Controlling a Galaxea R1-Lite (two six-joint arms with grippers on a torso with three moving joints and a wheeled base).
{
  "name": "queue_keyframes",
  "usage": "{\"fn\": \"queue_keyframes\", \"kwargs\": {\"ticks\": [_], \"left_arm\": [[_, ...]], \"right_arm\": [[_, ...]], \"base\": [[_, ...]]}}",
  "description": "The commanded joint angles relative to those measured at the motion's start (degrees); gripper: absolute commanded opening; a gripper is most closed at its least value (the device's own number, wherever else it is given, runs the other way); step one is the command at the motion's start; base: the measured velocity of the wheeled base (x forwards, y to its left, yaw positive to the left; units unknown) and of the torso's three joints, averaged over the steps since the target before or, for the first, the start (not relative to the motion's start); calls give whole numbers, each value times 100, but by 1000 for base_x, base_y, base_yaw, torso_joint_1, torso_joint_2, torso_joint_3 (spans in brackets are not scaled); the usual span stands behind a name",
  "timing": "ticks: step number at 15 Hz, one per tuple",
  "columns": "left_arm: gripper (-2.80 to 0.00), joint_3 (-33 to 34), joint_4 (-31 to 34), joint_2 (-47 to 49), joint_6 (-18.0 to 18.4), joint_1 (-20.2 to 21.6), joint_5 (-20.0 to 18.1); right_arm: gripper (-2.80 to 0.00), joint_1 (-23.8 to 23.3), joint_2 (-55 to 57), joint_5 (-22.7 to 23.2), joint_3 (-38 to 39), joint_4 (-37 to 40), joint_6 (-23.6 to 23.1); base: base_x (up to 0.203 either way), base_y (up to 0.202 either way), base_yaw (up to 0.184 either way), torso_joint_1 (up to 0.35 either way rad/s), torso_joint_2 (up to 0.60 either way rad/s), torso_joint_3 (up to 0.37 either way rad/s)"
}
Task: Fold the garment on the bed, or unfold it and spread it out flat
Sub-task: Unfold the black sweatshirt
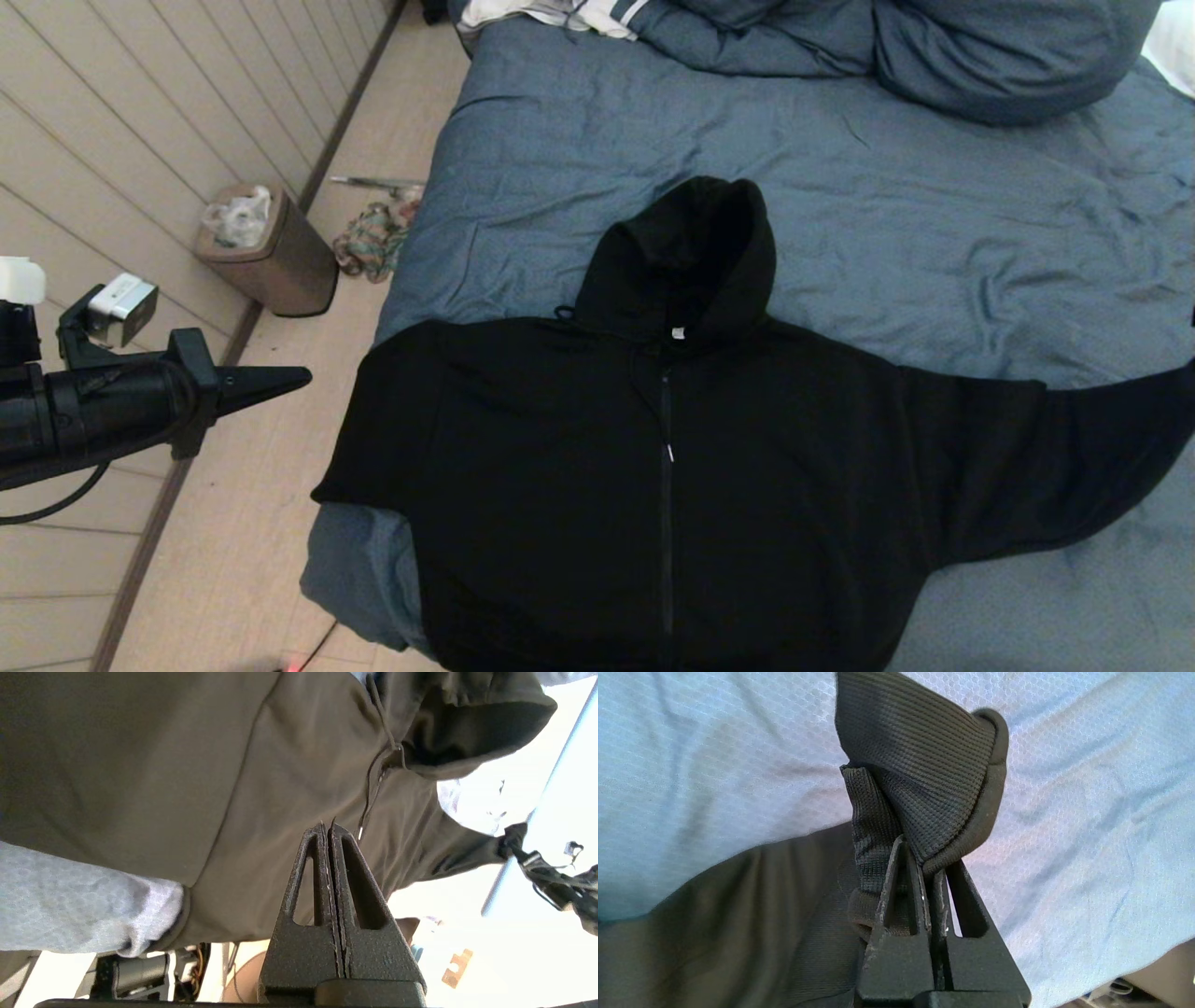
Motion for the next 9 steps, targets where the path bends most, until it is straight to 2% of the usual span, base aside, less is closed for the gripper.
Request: {"fn": "queue_keyframes", "kwargs": {"ticks": [1, 3, 4, 8, 9], "left_arm": [[-280, 28, -19, 15, -15, -19, -17], [-280, 38, -20, 10, -15, -19, -18], [-280, 38, -20, 16, -15, -21, -16], [-280, 47, -20, 16, -15, -54, -16], [-280, 47, -20, 7, -15, -54, -16]], "right_arm": [[-280, -72, 266, 55, -73, 0, -76], [-280, -74, 366, 45, -10, -60, -121], [0, -76, 377, 51, 30, -219, -134], [0, -394, 343, 124, 44, -403, -305], [0, -542, 329, 337, 22, -399, -300]], "base": [[0, 0, 0, 0, 0, 0], [0, 0, 0, 0, 0, 0], [0, 0, 0, 0, 0, 0], [0, 0, 0, 0, 0, 0], [0, 0, 0, 0, 0, 0]]}}
